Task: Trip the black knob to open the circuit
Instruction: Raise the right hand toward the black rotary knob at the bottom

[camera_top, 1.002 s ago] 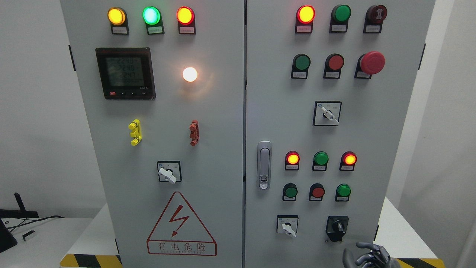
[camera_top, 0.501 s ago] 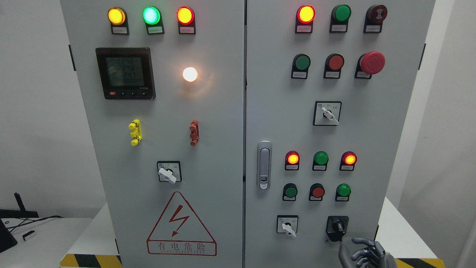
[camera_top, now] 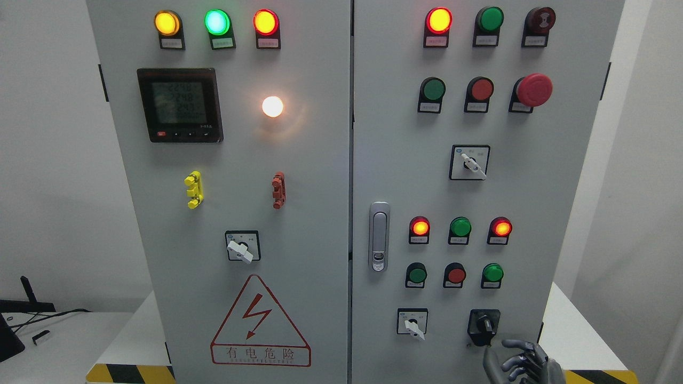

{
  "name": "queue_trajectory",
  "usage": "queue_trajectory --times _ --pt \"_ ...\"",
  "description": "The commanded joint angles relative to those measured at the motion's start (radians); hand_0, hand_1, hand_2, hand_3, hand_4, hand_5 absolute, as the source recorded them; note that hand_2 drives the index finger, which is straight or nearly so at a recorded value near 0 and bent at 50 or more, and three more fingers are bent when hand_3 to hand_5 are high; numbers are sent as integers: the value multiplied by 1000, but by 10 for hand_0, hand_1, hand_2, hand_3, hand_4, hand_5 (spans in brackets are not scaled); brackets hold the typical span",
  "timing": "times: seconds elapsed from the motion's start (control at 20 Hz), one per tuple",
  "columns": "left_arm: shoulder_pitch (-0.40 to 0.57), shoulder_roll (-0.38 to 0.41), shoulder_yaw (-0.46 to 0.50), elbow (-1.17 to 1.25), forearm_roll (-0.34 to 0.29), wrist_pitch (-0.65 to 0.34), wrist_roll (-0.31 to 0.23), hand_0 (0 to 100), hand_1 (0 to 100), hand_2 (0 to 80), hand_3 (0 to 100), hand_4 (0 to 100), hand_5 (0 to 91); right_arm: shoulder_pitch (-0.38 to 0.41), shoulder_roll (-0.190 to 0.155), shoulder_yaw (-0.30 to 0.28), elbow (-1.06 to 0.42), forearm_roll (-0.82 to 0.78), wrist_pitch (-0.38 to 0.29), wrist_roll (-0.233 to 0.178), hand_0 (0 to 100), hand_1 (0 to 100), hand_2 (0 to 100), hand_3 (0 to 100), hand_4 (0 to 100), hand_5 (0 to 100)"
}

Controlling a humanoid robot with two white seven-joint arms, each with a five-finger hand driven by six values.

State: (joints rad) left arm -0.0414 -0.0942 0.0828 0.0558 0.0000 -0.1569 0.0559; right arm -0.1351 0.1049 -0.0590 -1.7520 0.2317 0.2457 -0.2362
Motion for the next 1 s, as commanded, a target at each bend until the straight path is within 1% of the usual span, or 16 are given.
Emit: queue_trajectory --times 0.0,0.95 --pt "0 -1 0 -1 -31 0 -1 120 389 0 0 0 0 -18 -4 -4 29 0 4 -2 295 753 441 764 853 984" --pt "0 1 0 -1 -31 0 -1 120 389 0 0 0 0 -35 -5 8 42 -3 6 -3 297 742 440 762 852 984"
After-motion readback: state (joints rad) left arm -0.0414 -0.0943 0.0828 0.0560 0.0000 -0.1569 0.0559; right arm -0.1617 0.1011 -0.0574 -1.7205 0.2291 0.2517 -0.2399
